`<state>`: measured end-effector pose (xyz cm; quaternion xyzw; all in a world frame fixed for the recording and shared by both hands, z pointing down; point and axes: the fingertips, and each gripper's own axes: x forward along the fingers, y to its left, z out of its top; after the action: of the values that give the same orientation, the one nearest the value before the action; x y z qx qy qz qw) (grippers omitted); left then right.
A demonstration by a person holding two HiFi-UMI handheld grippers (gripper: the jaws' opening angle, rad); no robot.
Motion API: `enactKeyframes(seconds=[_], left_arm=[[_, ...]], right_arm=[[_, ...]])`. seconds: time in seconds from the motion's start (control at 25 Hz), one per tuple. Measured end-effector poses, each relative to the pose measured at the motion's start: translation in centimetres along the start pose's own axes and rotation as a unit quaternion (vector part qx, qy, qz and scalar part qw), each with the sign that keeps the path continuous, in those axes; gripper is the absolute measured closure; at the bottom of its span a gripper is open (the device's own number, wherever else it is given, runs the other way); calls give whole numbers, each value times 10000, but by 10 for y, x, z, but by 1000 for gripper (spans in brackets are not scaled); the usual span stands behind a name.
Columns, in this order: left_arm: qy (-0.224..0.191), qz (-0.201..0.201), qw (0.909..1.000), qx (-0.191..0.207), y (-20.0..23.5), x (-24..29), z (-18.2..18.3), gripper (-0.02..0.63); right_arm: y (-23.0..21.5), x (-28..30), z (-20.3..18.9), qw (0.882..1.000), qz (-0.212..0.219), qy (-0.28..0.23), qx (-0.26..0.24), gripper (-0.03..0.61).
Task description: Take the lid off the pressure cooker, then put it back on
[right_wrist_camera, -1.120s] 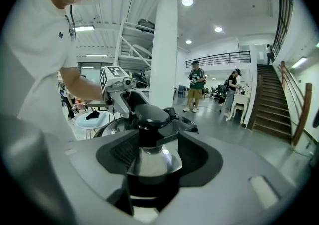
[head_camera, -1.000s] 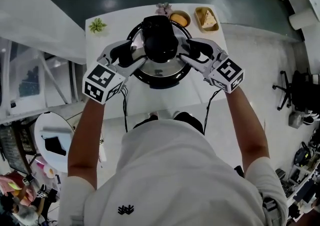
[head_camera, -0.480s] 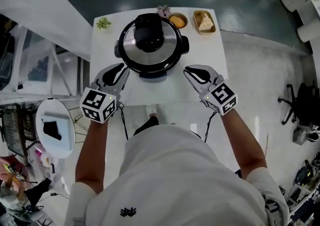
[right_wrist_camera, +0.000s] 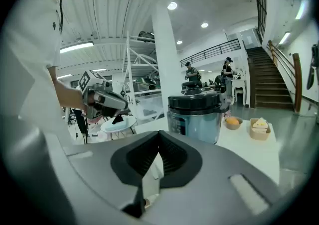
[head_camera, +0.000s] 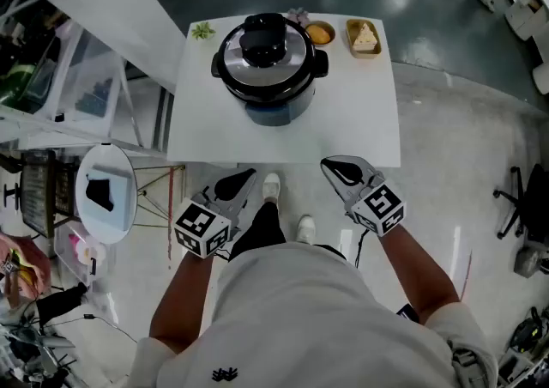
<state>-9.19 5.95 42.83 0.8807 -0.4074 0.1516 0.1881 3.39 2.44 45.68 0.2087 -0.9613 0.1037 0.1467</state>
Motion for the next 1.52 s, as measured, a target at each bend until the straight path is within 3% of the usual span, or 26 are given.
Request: enactKeyframes(seconds=[0.28,0.56,0.88,1.52], left_arm=[[467,-418,9980,-59,-47,-16,-47,607],[340,-906,9953,11,-63,-34,-43,607],[350,-872,9955,-117,-38,-83,-57,607],[417,-1140,9925,111,-37,-106,-63,607]], right_arm=[[56,-16,-23,9996,177,115,198,569],[96,-3,-19,9993,157,232,250,569],[136,21,-1,9996,91,200,166,569],[164,25,-1,9993,-137,288,184,569]])
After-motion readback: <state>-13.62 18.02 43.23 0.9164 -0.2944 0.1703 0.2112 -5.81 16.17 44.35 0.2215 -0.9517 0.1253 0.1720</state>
